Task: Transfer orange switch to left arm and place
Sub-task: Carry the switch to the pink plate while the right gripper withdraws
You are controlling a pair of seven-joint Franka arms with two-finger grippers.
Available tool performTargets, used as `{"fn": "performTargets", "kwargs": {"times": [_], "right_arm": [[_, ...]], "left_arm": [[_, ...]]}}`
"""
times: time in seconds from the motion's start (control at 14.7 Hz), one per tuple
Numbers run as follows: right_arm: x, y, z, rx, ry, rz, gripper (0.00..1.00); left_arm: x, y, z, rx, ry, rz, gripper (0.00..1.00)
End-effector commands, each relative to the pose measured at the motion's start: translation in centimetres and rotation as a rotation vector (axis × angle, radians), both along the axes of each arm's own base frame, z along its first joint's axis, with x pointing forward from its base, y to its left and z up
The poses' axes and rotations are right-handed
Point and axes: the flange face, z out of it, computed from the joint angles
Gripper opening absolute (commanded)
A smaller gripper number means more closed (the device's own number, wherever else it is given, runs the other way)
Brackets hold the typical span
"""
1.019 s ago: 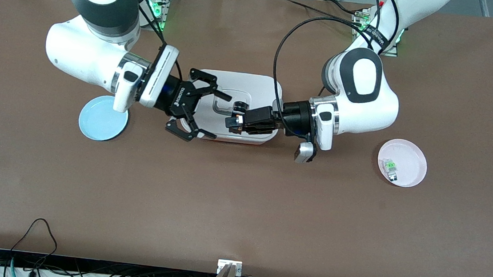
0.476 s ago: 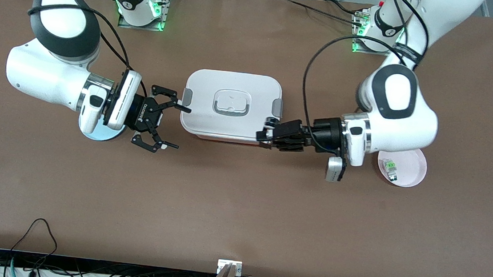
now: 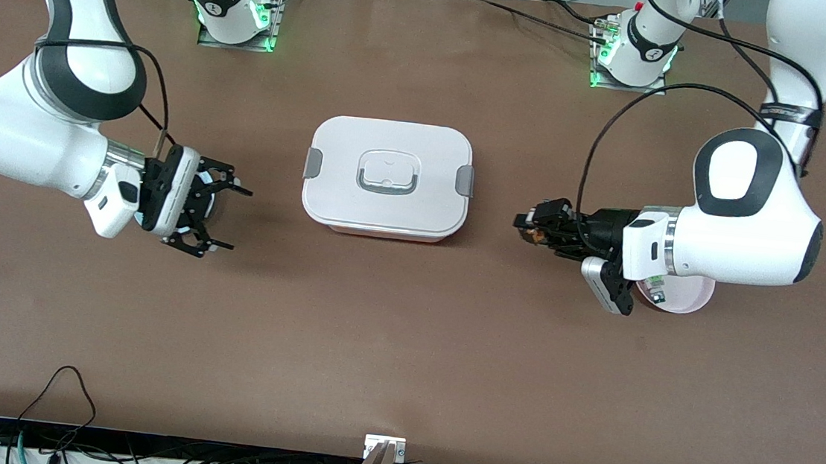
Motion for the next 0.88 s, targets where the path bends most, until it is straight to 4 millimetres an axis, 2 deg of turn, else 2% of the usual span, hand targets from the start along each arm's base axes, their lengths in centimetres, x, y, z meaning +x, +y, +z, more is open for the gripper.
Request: {"fn": "performTargets", "kwargs": {"times": [0.0,0.14,0.27,0.41,0.61,0.82], "right_arm": [[-0.7,-1.0,-0.4,-0.133,0.097,-0.108,1.0],[-0.4,-1.6,-0.5,-0.186,0.171,-0.301,1.0],[0.2,-2.4,-0.2,-0.192,0.265,-0.58,1.0],[0.7,-2.9,0.0,-0.226,0.298,-0.76,1.0],[0.9,-3.5,0.6,-0.322,0.315,-0.925,1.0],[0.8,-5.4,3.0,-0.494,0.323,-0.984,1.0]], "left_arm": [[-1.3,1.2,1.0,0.226,-0.023,-0.124,0.0],[-1.8,2.6,0.2,0.415,-0.042,-0.208,0.0],[-1.7,4.3,-0.5,0.582,-0.068,-0.273,0.0],[-1.5,6.0,-1.7,0.704,-0.086,-0.324,0.0],[-0.8,9.5,-3.2,0.762,-0.082,-0.351,0.0],[0.5,14.7,-6.2,0.692,-0.161,-0.46,0.0]]}}
